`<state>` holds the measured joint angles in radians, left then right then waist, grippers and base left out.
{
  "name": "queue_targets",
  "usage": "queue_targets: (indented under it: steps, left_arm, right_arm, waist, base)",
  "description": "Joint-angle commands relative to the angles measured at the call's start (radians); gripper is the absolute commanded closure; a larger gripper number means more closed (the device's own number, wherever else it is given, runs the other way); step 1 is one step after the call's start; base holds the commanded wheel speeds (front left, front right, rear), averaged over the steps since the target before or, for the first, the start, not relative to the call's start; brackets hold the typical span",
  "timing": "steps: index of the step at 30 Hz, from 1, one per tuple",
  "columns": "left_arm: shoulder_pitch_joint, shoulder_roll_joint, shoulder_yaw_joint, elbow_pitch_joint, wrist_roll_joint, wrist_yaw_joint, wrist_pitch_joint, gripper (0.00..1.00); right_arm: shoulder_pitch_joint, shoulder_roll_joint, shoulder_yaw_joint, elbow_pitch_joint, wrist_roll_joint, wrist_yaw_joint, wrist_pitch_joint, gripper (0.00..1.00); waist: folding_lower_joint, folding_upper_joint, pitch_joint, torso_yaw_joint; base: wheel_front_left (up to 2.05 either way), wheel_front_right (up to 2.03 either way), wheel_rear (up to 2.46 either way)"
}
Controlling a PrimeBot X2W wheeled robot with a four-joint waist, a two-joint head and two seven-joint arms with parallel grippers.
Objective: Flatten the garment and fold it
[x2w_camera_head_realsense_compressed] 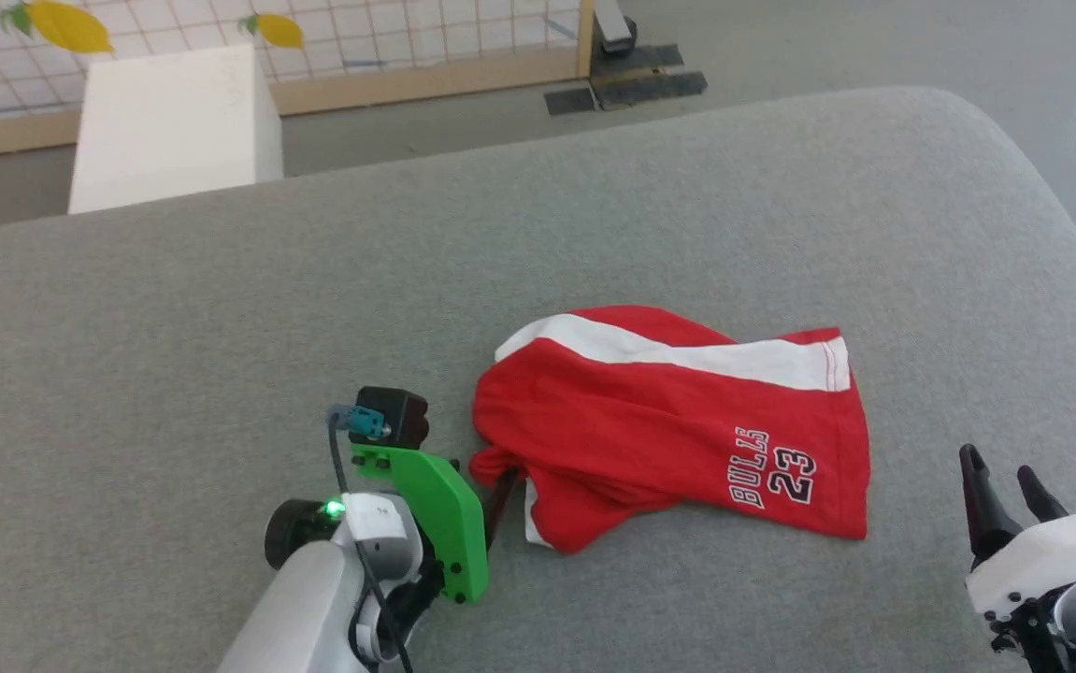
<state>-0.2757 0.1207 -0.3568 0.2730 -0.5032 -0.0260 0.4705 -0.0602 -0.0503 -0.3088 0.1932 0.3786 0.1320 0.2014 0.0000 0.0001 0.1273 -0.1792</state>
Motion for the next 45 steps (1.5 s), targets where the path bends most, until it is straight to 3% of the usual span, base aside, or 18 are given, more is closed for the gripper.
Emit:
queue_targets:
  steps: [1, 4, 5, 7, 11, 14, 18, 22, 25, 29, 36, 37, 38, 39, 42, 45]
  left_arm:
    - [-0.022, 0.008, 0.006, 0.0, 0.009, 0.006, -0.002, 0.0]
    - [-0.026, 0.01, 0.009, 0.004, 0.008, 0.008, -0.013, 0.0]
    - [-0.027, 0.01, 0.008, 0.008, 0.007, 0.007, -0.012, 0.62]
    - [-0.03, 0.009, 0.001, 0.011, 0.005, -0.001, -0.012, 1.0]
    - [-0.034, -0.002, 0.005, -0.005, -0.027, -0.022, -0.026, 1.0]
    - [-0.045, -0.001, 0.037, -0.042, -0.044, -0.014, -0.058, 1.0]
    - [-0.047, 0.026, 0.097, -0.137, -0.05, 0.014, -0.103, 1.0]
    - [0.013, 0.081, 0.149, -0.276, -0.019, 0.073, -0.114, 1.0]
    - [0.122, 0.125, 0.177, -0.355, 0.02, 0.142, -0.088, 1.0]
    - [0.313, 0.132, 0.192, -0.386, 0.007, 0.207, -0.029, 1.0]
    - [0.531, 0.097, 0.118, -0.358, -0.106, 0.193, 0.125, 0.99]
    - [0.537, 0.09, 0.117, -0.36, -0.124, 0.191, 0.139, 0.92]
    - [0.535, 0.076, 0.126, -0.372, -0.146, 0.191, 0.138, 0.55]
    - [0.515, 0.037, 0.177, -0.419, -0.206, 0.186, 0.093, 0.0]
    - [0.473, 0.023, 0.26, -0.468, -0.224, 0.18, -0.011, 0.0]
    - [0.417, 0.039, 0.329, -0.485, -0.158, 0.177, -0.166, 0.0]
  right_arm:
    - [-0.013, 0.0, 0.007, 0.007, 0.006, -0.001, -0.012, 0.0]
    - [-0.017, 0.0, 0.014, 0.018, 0.008, -0.001, -0.025, 0.0]
    - [-0.018, 0.0, 0.017, 0.022, 0.008, -0.001, -0.03, 0.0]
    - [-0.02, 0.0, 0.021, 0.028, 0.008, -0.001, -0.039, 0.0]
    - [-0.021, 0.0, 0.027, 0.04, 0.004, -0.001, -0.052, 0.0]
    - [-0.021, 0.0, 0.031, 0.048, 0.002, -0.001, -0.059, 0.0]
    - [-0.018, 0.0, 0.036, 0.057, -0.005, -0.001, -0.057, 0.0]
    - [-0.012, 0.0, 0.042, 0.063, -0.009, -0.001, -0.051, 0.0]
    - [-0.01, 0.0, 0.052, 0.064, -0.006, -0.001, -0.048, 0.0]
    - [-0.012, 0.0, 0.065, 0.064, -0.002, -0.001, -0.044, 0.0]
    - [-0.007, 0.0, 0.063, 0.064, -0.008, -0.001, -0.039, 0.0]
    - [-0.006, 0.0, 0.062, 0.064, -0.008, -0.001, -0.038, 0.0]
    - [-0.005, 0.0, 0.061, 0.064, -0.009, -0.001, -0.037, 0.0]
    - [-0.002, 0.0, 0.053, 0.061, -0.004, -0.001, -0.035, 0.0]
    - [-0.002, 0.0, 0.045, 0.045, -0.012, -0.001, -0.026, 0.0]
    - [-0.013, 0.0, 0.051, 0.016, -0.022, -0.001, 0.0, 0.0]
  waist:
    - [0.0, -0.0001, 0.037, -0.035]
    - [0.0, -0.0001, 0.046, -0.039]
    - [0.0, -0.0001, 0.049, -0.039]
    - [0.0, -0.0001, 0.052, -0.031]
    - [0.0, -0.0001, 0.045, 0.001]
    - [0.0, -0.0001, 0.03, 0.033]
    - [0.0, -0.0001, 0.0, 0.088]
    - [0.0, -0.0001, -0.029, 0.145]
    - [0.0, -0.0001, -0.043, 0.182]
    - [0.0, -0.0001, -0.048, 0.213]
    - [0.0, -0.0001, -0.056, 0.248]
    - [0.0, -0.0001, -0.057, 0.25]
    - [0.0, -0.0001, -0.058, 0.254]
    - [0.0, -0.0001, -0.066, 0.26]
    - [0.0, -0.0001, -0.067, 0.263]
    - [0.0, -0.0001, -0.062, 0.265]
  base:
    - [0.0, 0.0, 0.0]
    - [0.0, 0.0, 0.0]
    - [0.0, 0.0, 0.0]
    - [0.0, 0.0, 0.0]
    - [0.0, 0.0, 0.0]
    - [0.0, 0.0, 0.0]
    - [0.0, 0.0, 0.0]
    - [0.0, 0.0, 0.0]
    - [0.0, 0.0, 0.0]
    - [0.0, 0.0, 0.0]
    - [0.0, 0.0, 0.0]
    - [0.0, 0.0, 0.0]
    - [0.0, 0.0, 0.0]
    - [0.0, 0.0, 0.0]
    - [0.0, 0.0, 0.0]
    - [0.0, 0.0, 0.0]
